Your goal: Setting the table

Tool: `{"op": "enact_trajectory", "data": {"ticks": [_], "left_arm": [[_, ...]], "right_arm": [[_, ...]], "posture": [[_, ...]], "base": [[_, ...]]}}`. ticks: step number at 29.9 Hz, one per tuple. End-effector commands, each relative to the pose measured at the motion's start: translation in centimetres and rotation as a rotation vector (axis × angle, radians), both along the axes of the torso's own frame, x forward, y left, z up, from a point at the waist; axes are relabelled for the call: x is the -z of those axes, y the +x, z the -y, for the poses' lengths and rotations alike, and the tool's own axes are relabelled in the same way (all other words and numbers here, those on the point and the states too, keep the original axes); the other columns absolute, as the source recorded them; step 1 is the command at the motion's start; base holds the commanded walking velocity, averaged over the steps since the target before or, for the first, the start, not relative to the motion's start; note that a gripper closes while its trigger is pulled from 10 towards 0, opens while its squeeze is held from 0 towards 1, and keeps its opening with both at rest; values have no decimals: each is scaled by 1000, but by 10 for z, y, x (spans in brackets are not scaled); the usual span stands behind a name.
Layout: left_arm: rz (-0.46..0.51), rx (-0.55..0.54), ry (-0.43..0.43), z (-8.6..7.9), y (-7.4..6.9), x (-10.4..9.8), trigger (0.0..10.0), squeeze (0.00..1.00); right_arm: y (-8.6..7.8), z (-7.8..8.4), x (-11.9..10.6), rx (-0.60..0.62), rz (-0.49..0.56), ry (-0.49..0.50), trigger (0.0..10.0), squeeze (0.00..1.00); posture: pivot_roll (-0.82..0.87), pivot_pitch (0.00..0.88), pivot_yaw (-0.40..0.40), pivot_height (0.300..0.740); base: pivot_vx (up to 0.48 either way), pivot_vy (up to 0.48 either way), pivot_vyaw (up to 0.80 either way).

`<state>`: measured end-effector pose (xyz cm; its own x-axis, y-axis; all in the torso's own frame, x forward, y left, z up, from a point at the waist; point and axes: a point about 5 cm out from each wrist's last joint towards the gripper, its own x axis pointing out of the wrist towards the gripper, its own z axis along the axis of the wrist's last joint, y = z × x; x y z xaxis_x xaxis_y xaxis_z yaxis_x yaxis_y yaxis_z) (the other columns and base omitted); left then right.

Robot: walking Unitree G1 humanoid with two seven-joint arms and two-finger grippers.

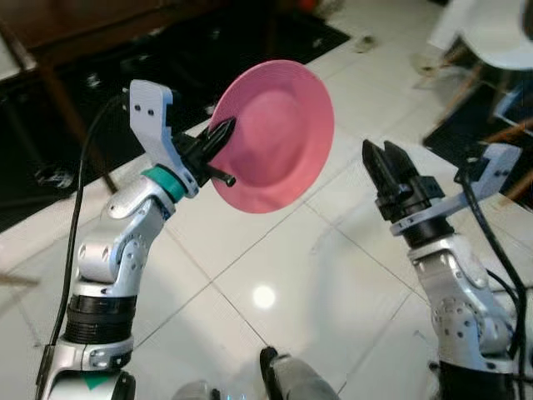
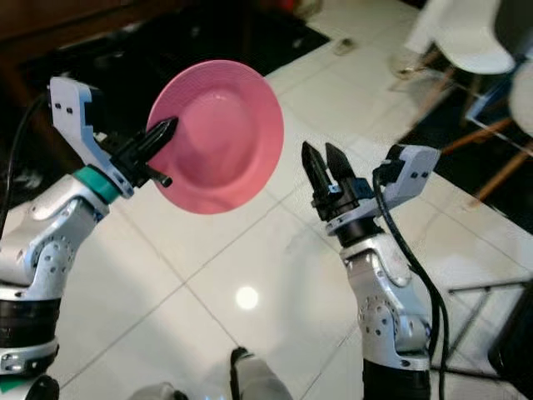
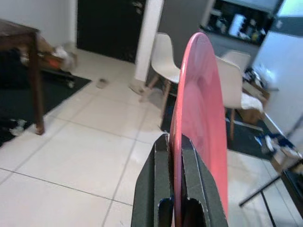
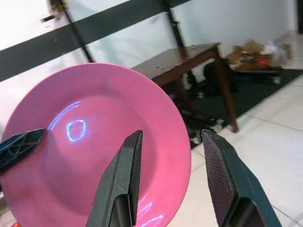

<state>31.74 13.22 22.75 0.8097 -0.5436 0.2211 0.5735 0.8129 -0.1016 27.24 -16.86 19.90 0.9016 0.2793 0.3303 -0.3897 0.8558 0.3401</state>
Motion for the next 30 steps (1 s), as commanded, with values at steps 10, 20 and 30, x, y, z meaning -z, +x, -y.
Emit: {"op": "enact_trajectory", "data": {"ticks": [10, 20, 30], "left_arm": [[2, 16, 0, 3, 1, 0, 10000, 0], [21, 26, 1, 6, 2, -2, 10000, 0], [34, 29, 9, 11, 3, -1, 10000, 0]], "right_arm": [[-1, 3, 0, 12, -5, -2, 10000, 0], [0, 3, -1, 13, 2, -9, 10000, 0], [0, 1, -2, 12, 12, -29, 10000, 0]], "posture": [[-18, 55, 40, 740], [-22, 48, 39, 740], [-27, 36, 35, 740]], "base": [[0, 0, -800], [26, 0, -800], [462, 0, 0]]}}
